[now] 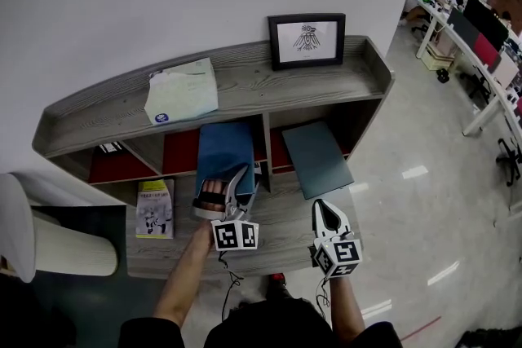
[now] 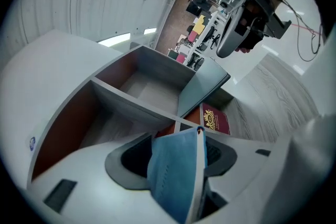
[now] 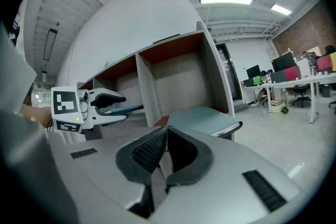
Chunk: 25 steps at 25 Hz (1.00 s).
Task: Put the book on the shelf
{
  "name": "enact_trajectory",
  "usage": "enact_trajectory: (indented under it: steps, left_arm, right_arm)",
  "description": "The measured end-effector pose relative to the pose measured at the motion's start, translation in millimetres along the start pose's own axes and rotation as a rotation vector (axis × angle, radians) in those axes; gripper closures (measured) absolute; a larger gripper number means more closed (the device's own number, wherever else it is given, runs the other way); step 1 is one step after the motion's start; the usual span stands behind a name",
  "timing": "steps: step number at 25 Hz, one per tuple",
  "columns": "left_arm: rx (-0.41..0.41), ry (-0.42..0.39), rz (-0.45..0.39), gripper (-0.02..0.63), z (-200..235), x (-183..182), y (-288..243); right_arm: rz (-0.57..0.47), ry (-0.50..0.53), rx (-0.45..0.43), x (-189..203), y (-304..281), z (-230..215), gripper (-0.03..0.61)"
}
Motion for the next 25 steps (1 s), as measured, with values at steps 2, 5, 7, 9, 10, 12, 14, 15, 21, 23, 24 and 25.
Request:
enact_trajectory:
  steps: [2, 5, 7, 9, 10, 12, 14, 15, 21, 23, 24, 25]
  left_arm:
    - [-0.006, 0.005, -0.001, 0.345, 1, 0, 1]
    - [0.000, 0.005, -0.011, 0.310, 0, 0, 3]
    - [0.007, 0.007, -0.014, 0.301, -1, -1, 5]
    - [-0.001, 0.013, -0.016, 0.285, -2, -2, 7]
    - [-0.005, 0.014, -0.016, 0.284, -2, -3, 8]
    - [-0.005, 0.014, -0.014, 0.282, -4, -4, 10]
    - [-0.002, 0.013, -0.008, 0.282, -7, -4, 11]
    - [-0.002, 0.013, -0.007, 0.282, -9, -4, 11]
    - [-0.054, 0.007, -0.014, 0.282, -12, -8, 18]
    - [-0.066, 0.019, -0.022, 0.282, -11, -12, 23]
    - [-0.065, 0.031, -0.026, 0.282, -10, -15, 26]
    - [-0.063, 0.047, -0.031, 0.282, -10, -17, 29]
  right_arm:
    - [0.002, 0.002, -0.005, 2, 0, -4, 0.549]
    - [0.003, 0.000, -0.011, 2, 0, -6, 0.548]
    - [0.004, -0.003, -0.015, 3, 0, -7, 0.549]
    - [0.005, -0.009, -0.014, 2, 1, -8, 0.549]
    - [0.004, -0.012, -0.013, 1, 1, -8, 0.548]
    - [0.002, -0.012, -0.014, 1, 2, -9, 0.549]
    - [0.004, -0.012, -0.018, 2, 2, -9, 0.548]
    - [0.006, -0.013, -0.021, 4, 3, -9, 0.549]
    - [0.012, -0.010, -0.027, 8, 6, -10, 0.548]
    - [0.013, -0.007, -0.027, 9, 7, -11, 0.549]
    - [0.012, -0.006, -0.027, 9, 8, -12, 0.549]
    - [0.012, -0.005, -0.026, 9, 9, -12, 0.549]
Point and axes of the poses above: the fingertips, and each gripper's own axes: y backward along the fingers, z to its left, x out of its underside, the point moved 4 cm from there along y, backward along the fingers, and after that the axes turned 6 degrees about z, right-handed, at the moved point
